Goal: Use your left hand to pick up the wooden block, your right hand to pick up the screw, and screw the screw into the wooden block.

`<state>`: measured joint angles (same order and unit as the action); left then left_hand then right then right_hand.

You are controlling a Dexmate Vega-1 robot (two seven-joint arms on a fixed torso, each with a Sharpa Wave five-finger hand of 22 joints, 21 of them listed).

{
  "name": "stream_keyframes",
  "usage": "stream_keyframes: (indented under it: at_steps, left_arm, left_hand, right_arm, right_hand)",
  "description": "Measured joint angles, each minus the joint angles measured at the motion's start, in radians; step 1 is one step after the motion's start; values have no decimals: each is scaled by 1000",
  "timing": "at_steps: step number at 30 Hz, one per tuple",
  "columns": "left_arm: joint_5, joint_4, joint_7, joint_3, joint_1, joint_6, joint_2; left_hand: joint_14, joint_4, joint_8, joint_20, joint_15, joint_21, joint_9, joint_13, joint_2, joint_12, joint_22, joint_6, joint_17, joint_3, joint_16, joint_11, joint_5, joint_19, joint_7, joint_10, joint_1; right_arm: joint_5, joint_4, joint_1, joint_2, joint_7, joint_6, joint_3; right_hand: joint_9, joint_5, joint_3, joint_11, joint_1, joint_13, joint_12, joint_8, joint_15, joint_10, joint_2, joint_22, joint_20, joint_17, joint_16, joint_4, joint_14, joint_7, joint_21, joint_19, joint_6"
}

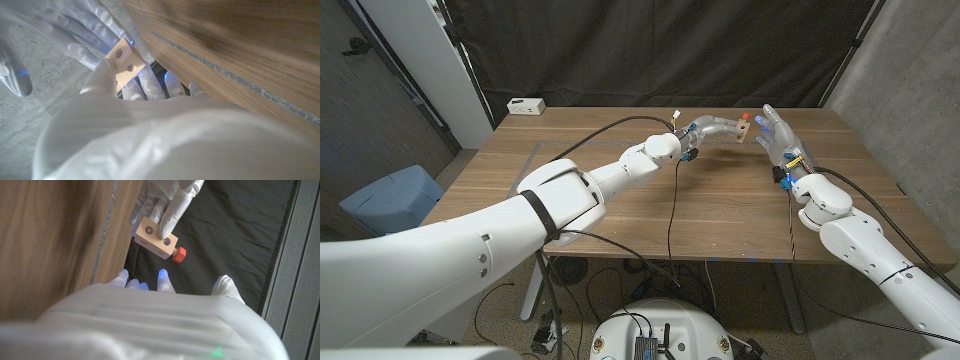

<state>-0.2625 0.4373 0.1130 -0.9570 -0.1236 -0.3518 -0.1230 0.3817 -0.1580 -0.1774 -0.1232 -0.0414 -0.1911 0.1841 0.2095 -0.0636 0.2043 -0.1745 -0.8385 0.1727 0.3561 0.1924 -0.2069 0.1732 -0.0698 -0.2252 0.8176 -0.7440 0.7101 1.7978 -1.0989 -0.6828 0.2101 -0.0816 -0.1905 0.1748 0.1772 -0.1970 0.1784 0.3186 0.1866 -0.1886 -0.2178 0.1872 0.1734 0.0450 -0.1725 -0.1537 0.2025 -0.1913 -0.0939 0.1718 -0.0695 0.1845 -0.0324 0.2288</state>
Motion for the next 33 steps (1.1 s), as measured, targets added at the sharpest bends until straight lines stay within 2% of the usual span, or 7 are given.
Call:
stream_keyframes:
  at_steps: [15,33]
  left_arm:
    - [1,0,4,1,-4,-11,4]
    - [1,0,7,5,-8,-12,6]
  left_hand:
    - [0,0,0,0,0,0,0,0,0,0,0,0,0,0,0,0,-1,0,0,0,0]
    - [0,0,0,0,0,0,0,0,2,0,0,0,0,0,0,0,1,0,0,0,7]
  right_arm:
    - [1,-23,29,11,-19,-9,-23]
    - [-4,-9,35,9,-24,-10,-36]
  right_hand:
    - [0,0,10,-5,-28,0,0,6,0,-5,9,0,-5,5,0,10,0,0,0,-5,11]
    - [0,0,17,-5,-45,-5,0,11,0,-5,8,0,-5,5,0,17,0,-5,0,-5,16]
